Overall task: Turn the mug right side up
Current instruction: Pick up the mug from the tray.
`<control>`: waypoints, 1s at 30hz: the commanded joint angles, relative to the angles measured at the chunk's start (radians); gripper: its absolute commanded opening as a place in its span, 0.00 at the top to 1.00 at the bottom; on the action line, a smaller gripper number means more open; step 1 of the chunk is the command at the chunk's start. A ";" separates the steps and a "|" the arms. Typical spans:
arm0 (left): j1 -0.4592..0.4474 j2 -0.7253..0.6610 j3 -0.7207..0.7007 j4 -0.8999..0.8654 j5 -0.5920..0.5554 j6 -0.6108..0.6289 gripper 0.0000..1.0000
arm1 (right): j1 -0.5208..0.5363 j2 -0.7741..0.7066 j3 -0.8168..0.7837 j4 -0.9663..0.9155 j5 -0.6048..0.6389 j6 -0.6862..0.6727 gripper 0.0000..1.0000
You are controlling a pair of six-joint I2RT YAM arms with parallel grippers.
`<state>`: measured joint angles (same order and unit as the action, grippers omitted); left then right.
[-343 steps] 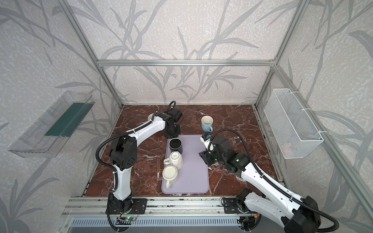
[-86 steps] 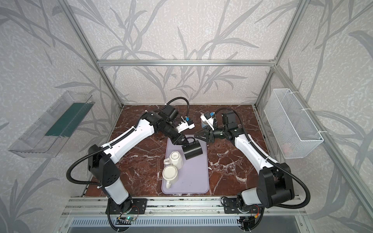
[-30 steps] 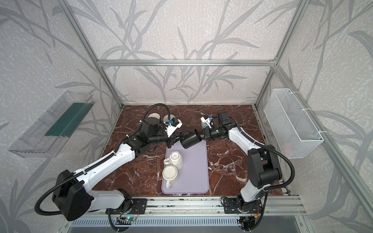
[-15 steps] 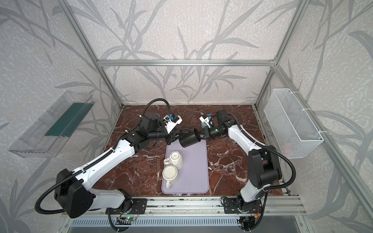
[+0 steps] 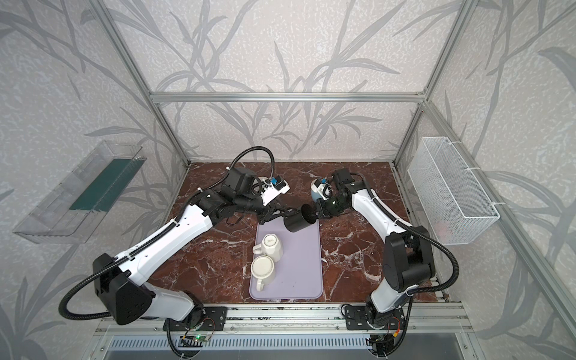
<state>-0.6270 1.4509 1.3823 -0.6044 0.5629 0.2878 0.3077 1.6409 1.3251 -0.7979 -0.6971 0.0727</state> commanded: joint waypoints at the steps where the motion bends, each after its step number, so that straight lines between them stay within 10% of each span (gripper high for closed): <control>1: -0.014 0.032 0.049 -0.164 -0.071 0.070 0.70 | 0.015 -0.021 0.049 -0.061 0.011 -0.042 1.00; 30: -0.128 0.207 0.246 -0.358 -0.256 0.204 0.69 | 0.085 0.008 0.121 -0.174 0.061 -0.137 1.00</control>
<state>-0.7506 1.6455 1.5894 -0.9146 0.3115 0.4484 0.3855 1.6619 1.4078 -0.9668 -0.5694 -0.0544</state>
